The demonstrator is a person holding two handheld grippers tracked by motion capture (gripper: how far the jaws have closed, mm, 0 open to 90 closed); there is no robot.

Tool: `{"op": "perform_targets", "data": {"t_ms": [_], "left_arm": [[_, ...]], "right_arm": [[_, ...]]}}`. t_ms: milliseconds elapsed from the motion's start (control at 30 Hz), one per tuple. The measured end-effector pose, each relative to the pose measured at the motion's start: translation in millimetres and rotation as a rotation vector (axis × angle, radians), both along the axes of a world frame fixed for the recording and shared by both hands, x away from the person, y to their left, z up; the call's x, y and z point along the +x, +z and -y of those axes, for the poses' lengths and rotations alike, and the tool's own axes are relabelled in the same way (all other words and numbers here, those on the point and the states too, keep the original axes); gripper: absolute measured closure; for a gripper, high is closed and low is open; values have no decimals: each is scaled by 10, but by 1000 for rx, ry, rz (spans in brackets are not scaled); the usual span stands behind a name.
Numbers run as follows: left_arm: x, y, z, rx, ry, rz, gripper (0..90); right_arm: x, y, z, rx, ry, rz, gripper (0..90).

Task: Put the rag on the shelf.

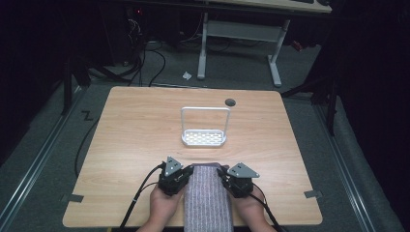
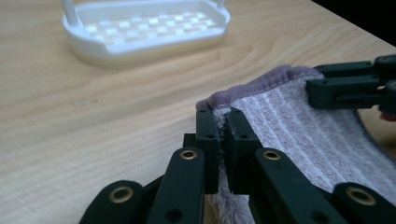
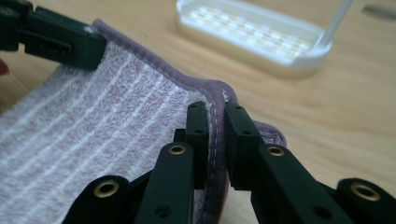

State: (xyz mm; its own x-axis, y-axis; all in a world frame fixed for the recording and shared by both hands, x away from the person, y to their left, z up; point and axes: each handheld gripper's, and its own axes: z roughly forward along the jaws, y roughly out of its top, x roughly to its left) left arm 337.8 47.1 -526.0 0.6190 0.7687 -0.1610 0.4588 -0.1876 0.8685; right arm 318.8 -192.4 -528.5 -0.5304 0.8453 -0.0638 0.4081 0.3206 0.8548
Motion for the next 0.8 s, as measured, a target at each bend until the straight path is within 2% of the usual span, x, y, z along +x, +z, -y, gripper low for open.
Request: {"op": "perform_targets", "data": {"t_ms": [33, 67, 100, 133, 200, 233, 300, 367, 467, 633, 800], "left_arm": [[0, 0, 0, 0, 0, 0, 857], [-24, 38, 6, -2, 3, 23, 858], [-40, 71, 11, -3, 6, 45, 858], [-53, 106, 15, -6, 11, 62, 858], [-67, 179, 14, -12, 20, 92, 859], [-77, 215, 10, -21, 24, 99, 860], [-105, 282, 13, -40, 23, 108, 860], [-170, 394, 20, -56, 25, 143, 860], [-229, 526, 20, -79, 28, 180, 861], [-270, 755, 59, -70, 25, 249, 862], [-246, 919, 57, -91, 24, 278, 862]], "right_arm": [[0, 0, 0, 0, 0, 0, 815], [-27, 56, -4, 5, -8, 40, 815], [-27, 56, -4, 5, -8, 40, 815], [-44, 117, -10, 10, -13, 73, 816], [-46, 142, -11, 11, -14, 82, 816], [-47, 233, -5, 29, -15, 105, 816], [-53, 269, -1, 33, -13, 114, 816], [-99, 386, 20, 41, -10, 157, 815], [-160, 531, 50, 63, -6, 195, 815], [-207, 737, 67, 76, -7, 257, 814], [-197, 913, 82, 96, 0, 296, 813]]}}
